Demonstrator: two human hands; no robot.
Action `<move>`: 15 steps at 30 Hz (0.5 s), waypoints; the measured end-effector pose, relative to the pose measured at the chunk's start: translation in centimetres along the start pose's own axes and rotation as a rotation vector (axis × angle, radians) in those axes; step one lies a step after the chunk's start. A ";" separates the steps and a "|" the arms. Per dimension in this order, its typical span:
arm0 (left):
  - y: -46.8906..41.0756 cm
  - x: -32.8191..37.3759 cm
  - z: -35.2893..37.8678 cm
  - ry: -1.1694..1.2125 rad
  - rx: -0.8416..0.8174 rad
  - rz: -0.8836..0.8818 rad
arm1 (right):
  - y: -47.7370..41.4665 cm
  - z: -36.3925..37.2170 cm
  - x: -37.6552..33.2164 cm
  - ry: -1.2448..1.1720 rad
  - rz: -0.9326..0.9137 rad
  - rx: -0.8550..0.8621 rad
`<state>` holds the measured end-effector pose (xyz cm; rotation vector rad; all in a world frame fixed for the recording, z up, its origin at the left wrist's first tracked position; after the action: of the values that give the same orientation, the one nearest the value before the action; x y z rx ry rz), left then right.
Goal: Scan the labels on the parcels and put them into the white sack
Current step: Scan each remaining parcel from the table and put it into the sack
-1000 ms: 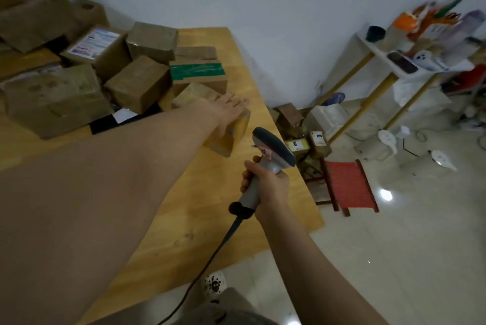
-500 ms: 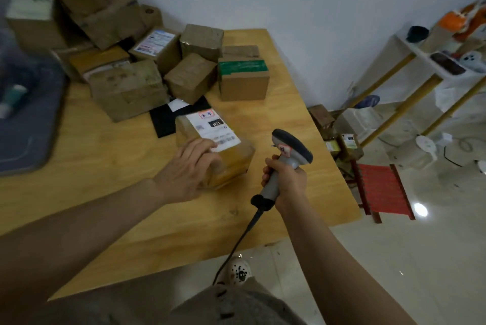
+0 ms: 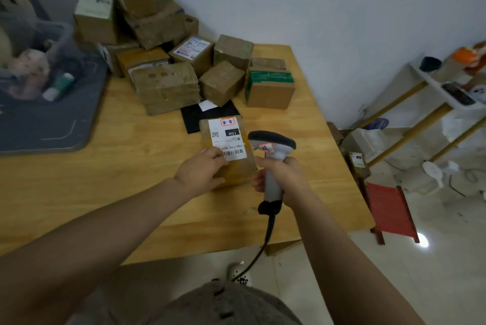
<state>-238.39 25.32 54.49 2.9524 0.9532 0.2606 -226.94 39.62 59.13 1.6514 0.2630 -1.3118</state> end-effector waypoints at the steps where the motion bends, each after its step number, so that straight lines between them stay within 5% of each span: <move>1: 0.3 -0.1 -0.1 -0.013 0.017 0.007 | 0.2 0.3 -0.3 0.051 0.006 -0.016; 15: 1.8 0.2 -0.2 -0.071 0.165 0.214 | 4.5 2.2 -3.3 0.395 0.010 -0.056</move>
<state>-237.23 24.02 54.87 3.1929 0.6820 0.0845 -226.64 36.92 64.49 1.8516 0.5201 -0.9525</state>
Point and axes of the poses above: each hand's wrist, its own y-axis away from the middle knuckle, its own z-axis out of the palm, x = y × z, the point moved 4 cm from there along -y, towards the middle knuckle, and after that the axes turned 7 degrees about -y, right-handed, at the moved point
